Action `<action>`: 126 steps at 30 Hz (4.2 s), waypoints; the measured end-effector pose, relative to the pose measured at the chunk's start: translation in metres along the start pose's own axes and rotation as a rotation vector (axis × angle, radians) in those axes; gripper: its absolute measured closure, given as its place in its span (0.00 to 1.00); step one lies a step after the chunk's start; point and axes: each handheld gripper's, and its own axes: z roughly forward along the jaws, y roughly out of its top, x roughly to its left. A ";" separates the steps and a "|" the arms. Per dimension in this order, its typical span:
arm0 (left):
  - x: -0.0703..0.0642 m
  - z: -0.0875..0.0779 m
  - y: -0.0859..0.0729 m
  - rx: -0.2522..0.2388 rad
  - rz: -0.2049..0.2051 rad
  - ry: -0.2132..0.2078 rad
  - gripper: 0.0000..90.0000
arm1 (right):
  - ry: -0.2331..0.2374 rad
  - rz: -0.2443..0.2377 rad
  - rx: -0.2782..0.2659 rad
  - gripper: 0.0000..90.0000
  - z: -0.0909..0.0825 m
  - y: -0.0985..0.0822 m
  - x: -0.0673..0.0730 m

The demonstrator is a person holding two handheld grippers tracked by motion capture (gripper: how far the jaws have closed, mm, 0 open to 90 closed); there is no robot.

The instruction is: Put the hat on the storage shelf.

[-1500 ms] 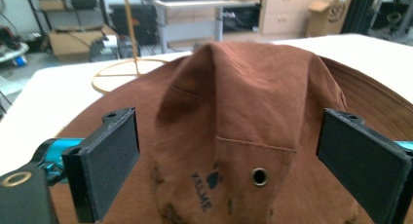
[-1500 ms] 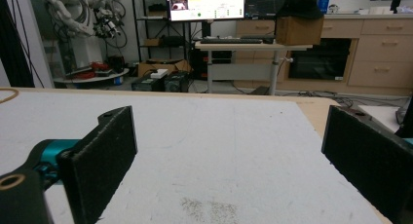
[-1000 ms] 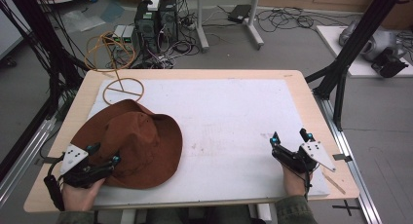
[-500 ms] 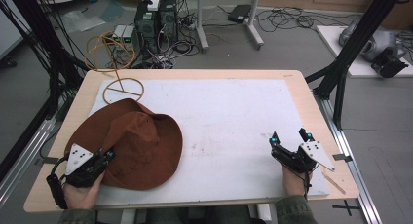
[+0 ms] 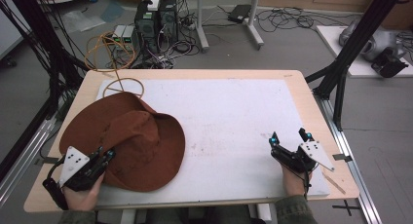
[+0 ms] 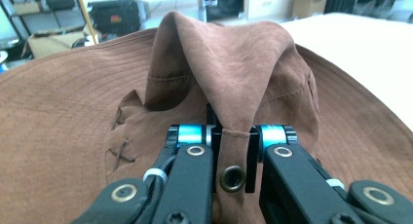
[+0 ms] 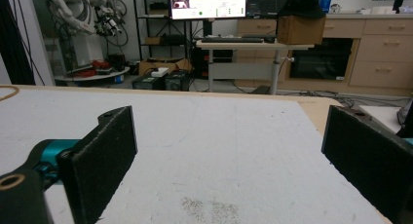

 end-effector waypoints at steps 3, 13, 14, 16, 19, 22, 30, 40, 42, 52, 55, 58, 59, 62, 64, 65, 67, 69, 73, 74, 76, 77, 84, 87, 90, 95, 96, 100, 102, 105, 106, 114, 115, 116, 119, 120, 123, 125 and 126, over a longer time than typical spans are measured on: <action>-0.004 -0.006 0.006 -0.063 -0.002 0.016 0.97 | -0.001 0.002 0.001 0.06 0.000 0.000 0.000; -0.019 -0.010 0.027 -0.178 0.054 0.030 0.97 | 0.002 0.001 0.006 0.06 0.001 -0.001 0.001; -0.020 -0.009 0.030 -0.191 0.050 0.033 0.97 | 0.002 0.001 0.005 0.06 0.001 -0.001 0.001; -0.021 -0.007 0.039 -0.220 0.052 0.046 0.97 | 0.001 -0.003 0.003 0.06 0.001 -0.001 0.000; -0.019 -0.003 0.055 -0.266 0.051 0.083 0.97 | 0.001 0.001 0.003 0.06 0.001 -0.001 0.000; -0.014 0.003 0.073 -0.317 0.045 0.125 0.97 | 0.005 0.008 0.006 0.06 0.001 -0.001 0.000; 0.006 0.025 0.114 -0.402 0.031 0.207 0.97 | 0.007 -0.005 0.000 0.06 0.002 -0.001 0.000; 0.042 0.068 0.140 -0.419 -0.011 0.278 0.97 | 0.020 -0.016 0.005 0.06 0.003 -0.001 0.003; 0.052 0.079 0.148 -0.414 -0.020 0.289 0.97 | 0.024 -0.015 0.011 0.06 0.003 -0.002 0.005; 0.103 0.133 0.172 -0.364 -0.107 0.380 0.97 | 0.047 -0.033 0.021 0.06 0.006 -0.003 0.009; 0.112 0.141 0.169 -0.357 -0.136 0.383 0.97 | 0.051 -0.034 0.023 0.06 0.007 -0.003 0.010; 0.112 0.146 0.167 -0.348 -0.127 0.362 0.97 | 0.053 -0.040 0.025 0.06 0.008 -0.004 0.010; 0.111 0.147 0.167 -0.345 -0.121 0.356 0.97 | 0.052 -0.038 0.026 0.06 0.008 -0.004 0.010; 0.109 0.150 0.167 -0.347 -0.116 0.348 0.97 | 0.052 -0.032 0.029 0.06 0.007 -0.004 0.010; 0.109 0.152 0.166 -0.339 -0.117 0.348 0.97 | 0.054 -0.036 0.026 0.06 0.006 -0.004 0.011; 0.109 0.153 0.166 -0.329 -0.114 0.349 0.97 | 0.054 -0.037 0.025 0.06 0.006 -0.004 0.011; 0.110 0.154 0.165 -0.314 -0.105 0.352 0.97 | 0.058 -0.041 0.026 0.06 0.006 -0.004 0.012; 0.109 0.154 0.165 -0.307 -0.103 0.351 0.97 | 0.059 -0.041 0.029 0.06 0.007 -0.004 0.012; 0.109 0.155 0.164 -0.291 -0.094 0.340 0.97 | 0.062 -0.042 0.030 0.06 0.007 -0.004 0.012; 0.110 0.156 0.163 -0.283 -0.098 0.338 0.97 | 0.064 -0.045 0.028 0.06 0.007 -0.005 0.012; 0.111 0.158 0.161 -0.270 -0.095 0.340 0.97 | 0.065 -0.045 0.028 0.06 0.007 -0.004 0.012; 0.111 0.158 0.161 -0.266 -0.094 0.344 0.97 | 0.066 -0.044 0.028 0.06 0.007 -0.004 0.012; 0.116 0.163 0.156 -0.221 -0.121 0.350 0.96 | 0.072 -0.047 0.033 0.06 0.008 -0.005 0.013; 0.117 0.163 0.155 -0.205 -0.109 0.339 0.94 | 0.077 -0.052 0.034 0.06 0.008 -0.005 0.014; 0.116 0.162 0.156 -0.225 -0.117 0.331 0.88 | 0.076 -0.049 0.037 0.06 0.008 -0.005 0.015; 0.118 0.162 0.156 -0.229 -0.144 0.338 0.65 | 0.079 -0.054 0.033 0.06 0.008 -0.005 0.015; 0.119 0.160 0.156 -0.228 -0.141 0.330 0.60 | 0.080 -0.052 0.035 0.06 0.008 -0.005 0.015; 0.116 0.153 0.161 -0.265 -0.142 0.325 0.45 | 0.079 -0.051 0.036 0.06 0.008 -0.005 0.015; 0.113 0.150 0.163 -0.267 -0.124 0.326 0.41 | 0.077 -0.054 0.034 0.06 0.008 -0.005 0.015; 0.109 0.146 0.165 -0.261 -0.105 0.328 0.38 | 0.076 -0.053 0.032 0.06 0.007 -0.004 0.015; 0.108 0.144 0.166 -0.262 -0.102 0.326 0.35 | 0.076 -0.049 0.032 0.06 0.007 -0.004 0.015; 0.082 0.109 0.176 -0.285 -0.023 0.366 0.28 | 0.073 -0.053 0.021 0.06 0.007 -0.003 0.015; 0.079 0.103 0.175 -0.286 -0.020 0.372 0.28 | 0.073 -0.053 0.021 0.06 0.007 -0.003 0.015; 0.076 0.096 0.173 -0.287 -0.018 0.376 0.27 | 0.074 -0.044 0.022 0.06 0.006 -0.003 0.016; 0.068 0.074 0.160 -0.284 -0.016 0.386 0.26 | 0.071 -0.042 0.014 0.06 0.005 -0.002 0.015; 0.065 0.067 0.154 -0.283 -0.008 0.384 0.26 | 0.071 -0.046 0.009 0.06 0.004 -0.002 0.015; 0.051 0.043 0.124 -0.282 0.016 0.416 0.26 | 0.069 -0.043 0.004 0.06 0.003 -0.001 0.016; 0.045 0.031 0.106 -0.304 -0.011 0.432 0.26 | 0.067 -0.039 0.002 0.06 0.003 0.000 0.016; 0.041 0.026 0.097 -0.312 -0.022 0.440 0.26 | 0.062 -0.034 0.001 0.06 0.003 0.000 0.017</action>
